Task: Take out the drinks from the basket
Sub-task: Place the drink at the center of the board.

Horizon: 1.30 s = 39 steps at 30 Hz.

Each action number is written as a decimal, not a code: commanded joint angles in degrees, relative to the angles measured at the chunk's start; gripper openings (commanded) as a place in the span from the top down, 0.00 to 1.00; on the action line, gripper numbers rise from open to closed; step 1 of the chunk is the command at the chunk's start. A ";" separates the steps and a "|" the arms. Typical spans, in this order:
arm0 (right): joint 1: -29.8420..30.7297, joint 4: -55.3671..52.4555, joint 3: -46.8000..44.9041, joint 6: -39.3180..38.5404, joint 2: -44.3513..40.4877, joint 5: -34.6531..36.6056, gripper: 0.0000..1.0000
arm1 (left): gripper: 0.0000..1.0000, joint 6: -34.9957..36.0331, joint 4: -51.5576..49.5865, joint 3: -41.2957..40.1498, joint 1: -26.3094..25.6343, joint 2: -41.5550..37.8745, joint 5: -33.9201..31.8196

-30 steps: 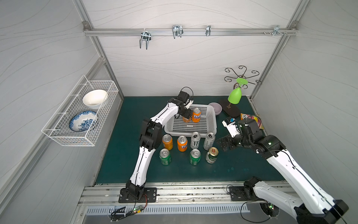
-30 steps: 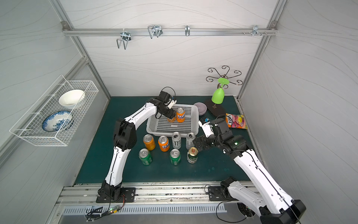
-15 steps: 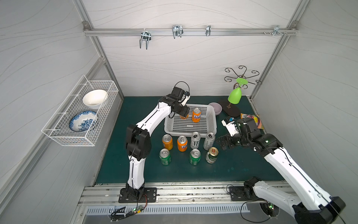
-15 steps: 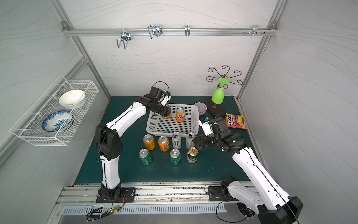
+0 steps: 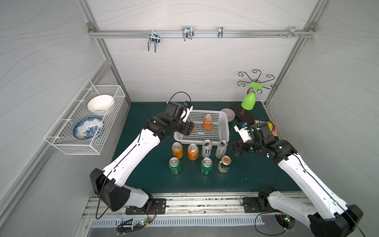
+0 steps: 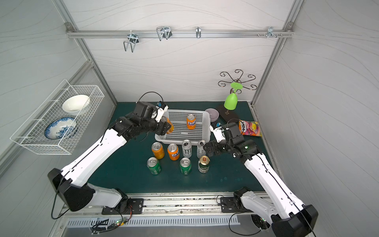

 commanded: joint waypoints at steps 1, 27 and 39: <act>-0.41 0.94 -0.23 -0.44 0.14 -1.32 0.01 | 0.36 -3.15 1.88 -1.57 -2.64 -4.84 -2.68; -0.48 0.10 0.12 -0.72 -0.08 -0.52 0.01 | 0.37 -14.90 11.33 -29.67 -23.13 -14.74 -10.64; -0.48 -0.13 0.66 -0.86 0.42 -0.21 0.01 | 0.35 -14.26 17.82 -33.36 -23.14 -4.99 -12.12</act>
